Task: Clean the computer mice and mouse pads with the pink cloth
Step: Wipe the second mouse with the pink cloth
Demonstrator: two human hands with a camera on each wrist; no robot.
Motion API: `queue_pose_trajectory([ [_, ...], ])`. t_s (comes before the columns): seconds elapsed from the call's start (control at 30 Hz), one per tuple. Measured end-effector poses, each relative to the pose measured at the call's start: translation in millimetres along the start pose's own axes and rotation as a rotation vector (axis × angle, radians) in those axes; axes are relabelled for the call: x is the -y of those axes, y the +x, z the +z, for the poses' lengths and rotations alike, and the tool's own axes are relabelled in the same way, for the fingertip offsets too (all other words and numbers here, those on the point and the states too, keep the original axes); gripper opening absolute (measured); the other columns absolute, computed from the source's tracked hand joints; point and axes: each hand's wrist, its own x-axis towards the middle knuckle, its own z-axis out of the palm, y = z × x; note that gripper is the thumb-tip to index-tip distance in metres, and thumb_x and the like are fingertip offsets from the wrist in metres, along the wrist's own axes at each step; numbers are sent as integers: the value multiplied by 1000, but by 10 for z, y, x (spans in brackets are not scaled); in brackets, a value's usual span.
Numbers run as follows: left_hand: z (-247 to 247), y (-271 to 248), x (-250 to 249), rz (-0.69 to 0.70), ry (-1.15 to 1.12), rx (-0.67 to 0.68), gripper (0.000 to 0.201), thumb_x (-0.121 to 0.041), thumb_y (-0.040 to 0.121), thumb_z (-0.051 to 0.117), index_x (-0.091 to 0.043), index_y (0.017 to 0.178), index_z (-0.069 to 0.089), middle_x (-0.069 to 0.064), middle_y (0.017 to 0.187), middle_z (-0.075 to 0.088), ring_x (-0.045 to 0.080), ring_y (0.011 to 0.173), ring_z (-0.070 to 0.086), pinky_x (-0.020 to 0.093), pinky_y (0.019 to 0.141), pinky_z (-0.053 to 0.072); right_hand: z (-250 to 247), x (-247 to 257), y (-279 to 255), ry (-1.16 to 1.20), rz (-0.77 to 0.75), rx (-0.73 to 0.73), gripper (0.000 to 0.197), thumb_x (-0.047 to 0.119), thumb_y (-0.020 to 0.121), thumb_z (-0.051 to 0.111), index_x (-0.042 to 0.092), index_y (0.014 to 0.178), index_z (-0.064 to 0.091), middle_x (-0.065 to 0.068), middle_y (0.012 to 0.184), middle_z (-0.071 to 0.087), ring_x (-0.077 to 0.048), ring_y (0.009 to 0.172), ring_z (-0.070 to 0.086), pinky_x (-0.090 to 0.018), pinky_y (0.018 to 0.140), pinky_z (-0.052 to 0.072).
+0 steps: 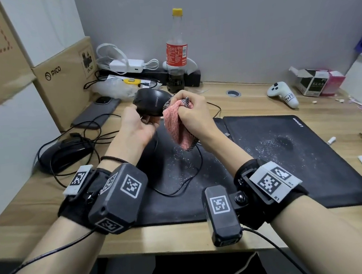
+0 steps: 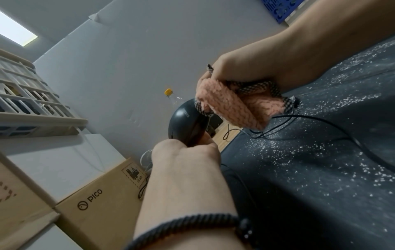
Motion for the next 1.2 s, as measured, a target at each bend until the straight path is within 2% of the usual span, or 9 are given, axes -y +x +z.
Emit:
queue_pose_trajectory([
  [0.07,-8,-7,-7,-5,29,-7,27,-14,99,34,-13,77,50,3,73,52,9,61,49,22,53,48,-5,-11,15,27,7,-18,24,8,63,41,24,61,58,4,69,64,-18,73,60,-29,68,47],
  [0.23,-76,-18,-29,-38,82,50,27,-16,98,33,-12,82,54,6,80,58,13,65,54,18,48,49,-26,-30,83,19,29,-82,25,5,67,44,25,60,58,6,67,62,-15,72,56,-33,71,45],
  [0.43,-45,-226,139,-104,298,253,35,-19,100,34,-2,114,61,14,101,69,22,85,67,29,72,58,31,-19,148,-8,46,-139,21,8,69,42,23,66,57,3,71,62,-17,74,55,-32,71,45],
  [0.6,-82,-297,171,-146,355,383,30,-23,100,39,-9,95,65,5,80,71,16,69,68,24,62,57,-32,-22,236,18,114,-251,24,2,77,45,21,69,58,-15,83,69,-16,69,55,-28,63,44],
  [0.77,-7,-263,184,-15,295,248,32,-28,100,40,-11,96,66,5,87,70,18,81,66,26,68,57,24,-66,231,61,197,-165,27,1,83,43,24,74,55,0,76,58,-17,77,53,-30,72,44],
  [0.9,70,-183,152,-44,237,128,34,-27,99,39,-9,91,66,7,76,73,20,77,66,26,63,58,41,-113,159,87,201,-14,30,-3,84,41,21,68,50,4,67,49,-13,69,46,-26,62,36],
  [1.0,68,-121,155,-122,265,15,37,-31,90,46,-8,110,67,11,105,71,28,96,67,43,84,56,38,-123,116,51,198,42,31,-4,83,43,20,65,49,4,66,49,-14,69,46,-26,64,35],
  [1.13,56,-142,192,-97,338,-47,25,-29,81,51,-13,95,65,11,92,66,25,77,64,37,76,55,36,-132,125,-25,202,19,30,-1,82,48,22,62,50,7,65,50,-12,68,46,-27,65,36],
  [1.2,64,-178,237,-111,343,-12,44,-47,73,60,-11,95,70,10,94,71,24,80,68,37,80,56,65,-104,155,-40,205,-34,30,-1,80,47,23,63,52,8,65,51,-12,68,47,-27,67,37],
])
